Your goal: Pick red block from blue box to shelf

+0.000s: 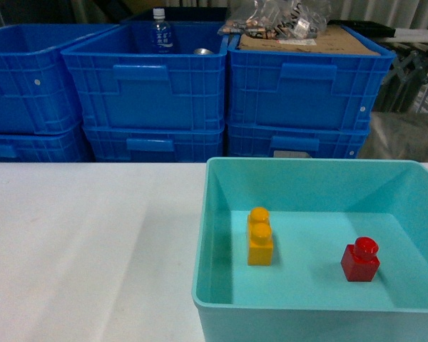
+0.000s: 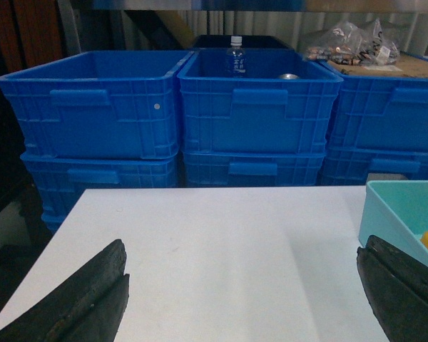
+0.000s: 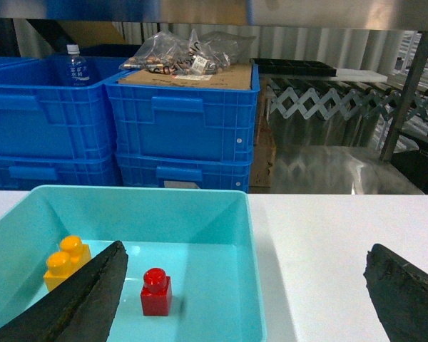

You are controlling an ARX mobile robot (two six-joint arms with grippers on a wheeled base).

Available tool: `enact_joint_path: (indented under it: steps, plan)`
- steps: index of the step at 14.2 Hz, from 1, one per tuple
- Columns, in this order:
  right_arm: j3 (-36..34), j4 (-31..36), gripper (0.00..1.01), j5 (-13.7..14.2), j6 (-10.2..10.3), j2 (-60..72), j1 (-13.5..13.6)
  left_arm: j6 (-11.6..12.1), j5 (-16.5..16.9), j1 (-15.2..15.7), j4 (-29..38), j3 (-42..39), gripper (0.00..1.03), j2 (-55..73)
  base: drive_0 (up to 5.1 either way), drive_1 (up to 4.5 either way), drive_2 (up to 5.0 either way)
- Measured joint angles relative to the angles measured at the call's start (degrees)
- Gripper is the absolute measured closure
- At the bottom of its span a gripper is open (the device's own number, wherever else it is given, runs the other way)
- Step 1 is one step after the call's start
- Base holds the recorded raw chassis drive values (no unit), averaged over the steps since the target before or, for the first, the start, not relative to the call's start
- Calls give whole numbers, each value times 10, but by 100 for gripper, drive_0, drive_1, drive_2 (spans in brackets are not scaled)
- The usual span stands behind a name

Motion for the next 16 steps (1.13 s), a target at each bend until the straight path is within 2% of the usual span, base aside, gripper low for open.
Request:
enact_joint_path:
  steps: [16]
  plan:
    - [0,0,3,0,0,0,0,0,0,0,0,0,5,0,0,0,0]
